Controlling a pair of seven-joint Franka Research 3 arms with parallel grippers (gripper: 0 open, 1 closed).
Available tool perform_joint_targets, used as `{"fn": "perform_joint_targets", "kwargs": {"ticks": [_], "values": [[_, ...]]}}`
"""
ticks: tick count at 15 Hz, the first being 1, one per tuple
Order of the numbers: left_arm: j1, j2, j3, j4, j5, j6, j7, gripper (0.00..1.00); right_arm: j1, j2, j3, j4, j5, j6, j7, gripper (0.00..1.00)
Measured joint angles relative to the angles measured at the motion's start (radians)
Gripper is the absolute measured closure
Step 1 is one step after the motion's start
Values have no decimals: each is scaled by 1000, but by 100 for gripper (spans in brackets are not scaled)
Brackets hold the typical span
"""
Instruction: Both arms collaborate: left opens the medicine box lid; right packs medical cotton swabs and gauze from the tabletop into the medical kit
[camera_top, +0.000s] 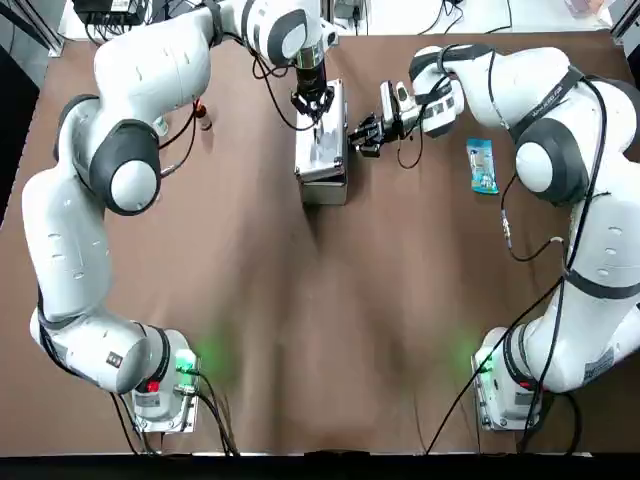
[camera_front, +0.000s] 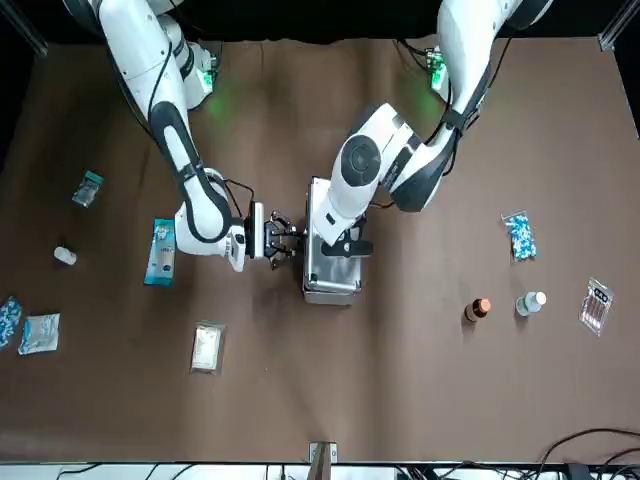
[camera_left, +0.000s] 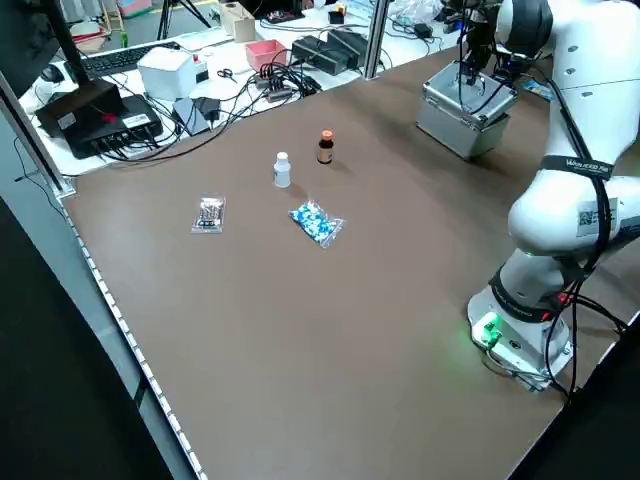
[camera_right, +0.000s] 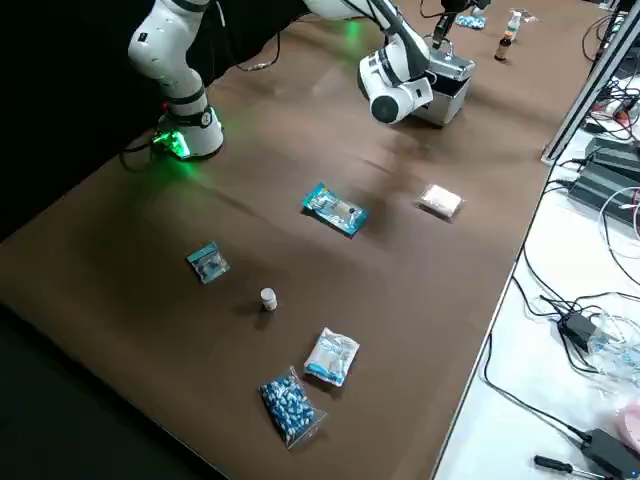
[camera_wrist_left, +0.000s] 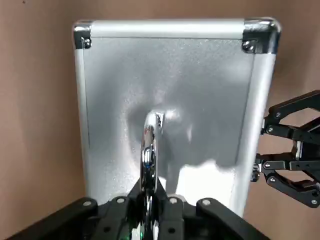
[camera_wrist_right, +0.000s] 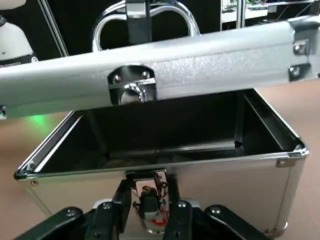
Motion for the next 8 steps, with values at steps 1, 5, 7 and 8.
{"fn": "perform_joint_targets", "kwargs": {"ticks": [1,5,7,8], "values": [[2,-2,0,0,0,-3,0,92,0,0,0,0,0,0,0,65],[12,-15,0,0,0,-32,1,90,0,0,0,0,0,0,0,65],[15,-18,0,0,0,-39,1,89,0,0,0,0,0,0,0,65],[17,-19,0,0,0,-40,1,89,0,0,0,0,0,0,0,65]]}}
